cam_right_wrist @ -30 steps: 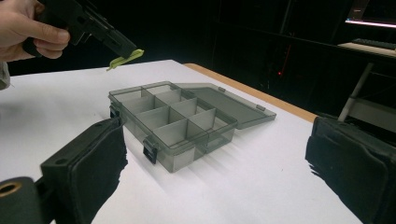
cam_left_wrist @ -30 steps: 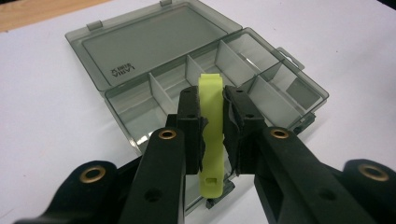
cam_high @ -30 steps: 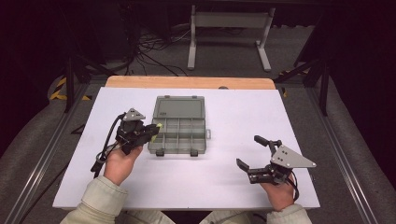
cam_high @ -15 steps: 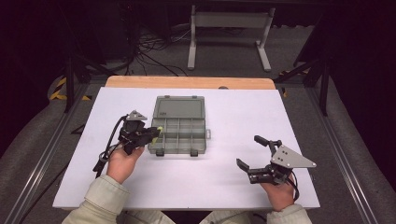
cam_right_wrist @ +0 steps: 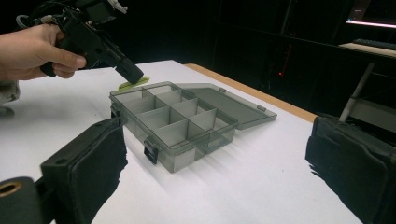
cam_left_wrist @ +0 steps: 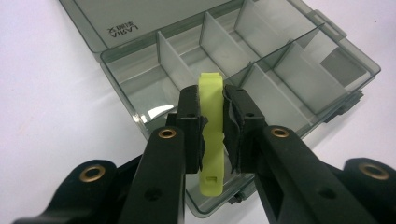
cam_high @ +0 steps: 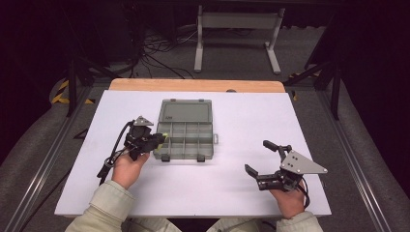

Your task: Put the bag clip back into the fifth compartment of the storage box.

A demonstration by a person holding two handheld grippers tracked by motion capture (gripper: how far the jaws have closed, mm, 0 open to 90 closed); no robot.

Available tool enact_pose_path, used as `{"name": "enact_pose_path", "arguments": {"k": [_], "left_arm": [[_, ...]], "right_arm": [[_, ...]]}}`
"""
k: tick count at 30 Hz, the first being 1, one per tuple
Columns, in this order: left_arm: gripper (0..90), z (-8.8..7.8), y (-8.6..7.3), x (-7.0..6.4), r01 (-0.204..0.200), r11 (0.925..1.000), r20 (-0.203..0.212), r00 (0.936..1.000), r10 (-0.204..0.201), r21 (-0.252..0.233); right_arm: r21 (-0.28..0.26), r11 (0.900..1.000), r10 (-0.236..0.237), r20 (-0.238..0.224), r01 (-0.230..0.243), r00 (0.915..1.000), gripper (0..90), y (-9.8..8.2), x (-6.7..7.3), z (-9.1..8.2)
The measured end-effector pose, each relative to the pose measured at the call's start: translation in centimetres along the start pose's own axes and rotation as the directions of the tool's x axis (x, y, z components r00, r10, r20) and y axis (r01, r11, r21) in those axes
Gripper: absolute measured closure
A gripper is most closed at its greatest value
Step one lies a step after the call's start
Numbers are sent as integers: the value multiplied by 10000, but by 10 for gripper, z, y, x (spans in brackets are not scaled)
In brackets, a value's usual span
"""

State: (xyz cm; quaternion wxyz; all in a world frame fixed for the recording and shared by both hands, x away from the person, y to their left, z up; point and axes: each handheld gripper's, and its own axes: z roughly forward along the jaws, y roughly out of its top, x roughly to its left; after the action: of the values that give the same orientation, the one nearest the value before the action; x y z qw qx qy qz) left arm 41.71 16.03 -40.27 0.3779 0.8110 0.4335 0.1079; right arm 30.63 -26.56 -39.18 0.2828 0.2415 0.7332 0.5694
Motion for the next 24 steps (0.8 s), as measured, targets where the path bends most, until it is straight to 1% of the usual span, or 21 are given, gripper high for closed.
{"name": "enact_pose_path", "arguments": {"k": [2, 3, 4, 5, 6, 7, 10, 14, 18, 21, 23, 24], "left_arm": [[776, 1, -1, 0, 75, 9999, 19, 10000, -75, 66], [776, 1, -1, 1, 30, 10000, 11, 10000, -30, 86], [776, 2, -1, 1, 67, 9999, 35, 10000, -68, 153], [776, 3, -1, 1, 51, 9997, 46, 10000, -52, 236], [776, 4, -1, 2, -48, 9995, 14, 10000, 47, 305], [776, 5, -2, 1, 56, 9993, 68, 10000, -59, 371], [775, 7, -2, 2, 99, 9985, 66, 9999, -102, 547], [775, 9, -3, 2, 79, 9981, 29, 10000, -81, 610], [774, 11, -3, 3, 116, 9968, 41, 9999, -120, 790], [772, 12, -4, 3, 140, 9962, 81, 9999, -148, 854], [771, 12, -4, 4, 100, 9959, 237, 9996, -122, 903], [750, 12, -4, 4, 117, 9958, 310, 9994, -145, 911]], "right_arm": [[-4, 10000, 7, -4, -7, 10000, 47, 0, 0, 0], [1, 10000, 6, -5, -6, 10000, 46, 0, 0, 0], [2, 10000, -3, -4, 3, 10000, 47, 0, 0, 0], [-1, 10000, -3, -6, 3, 10000, 46, 0, 0, 0], [-1, 10000, -4, -10, 4, 10000, 47, 0, 0, 0], [-3, 10000, -6, -8, 6, 10000, 47, 0, 0, 0], [-5, 10000, -20, -3, 20, 10000, 47, 0, 0, 0], [-5, 10000, -6, -16, 6, 10000, 47, 0, 0, 0], [-7, 10000, -3, -17, 3, 10000, 47, 0, 0, 0], [-3, 10000, -10, -16, 10, 10000, 47, 0, 0, 0], [-1, 10000, -8, -15, 8, 10000, 47, 0, 0, 0], [-4, 10000, -10, -13, 10, 10000, 47, 0, 0, 0]]}}
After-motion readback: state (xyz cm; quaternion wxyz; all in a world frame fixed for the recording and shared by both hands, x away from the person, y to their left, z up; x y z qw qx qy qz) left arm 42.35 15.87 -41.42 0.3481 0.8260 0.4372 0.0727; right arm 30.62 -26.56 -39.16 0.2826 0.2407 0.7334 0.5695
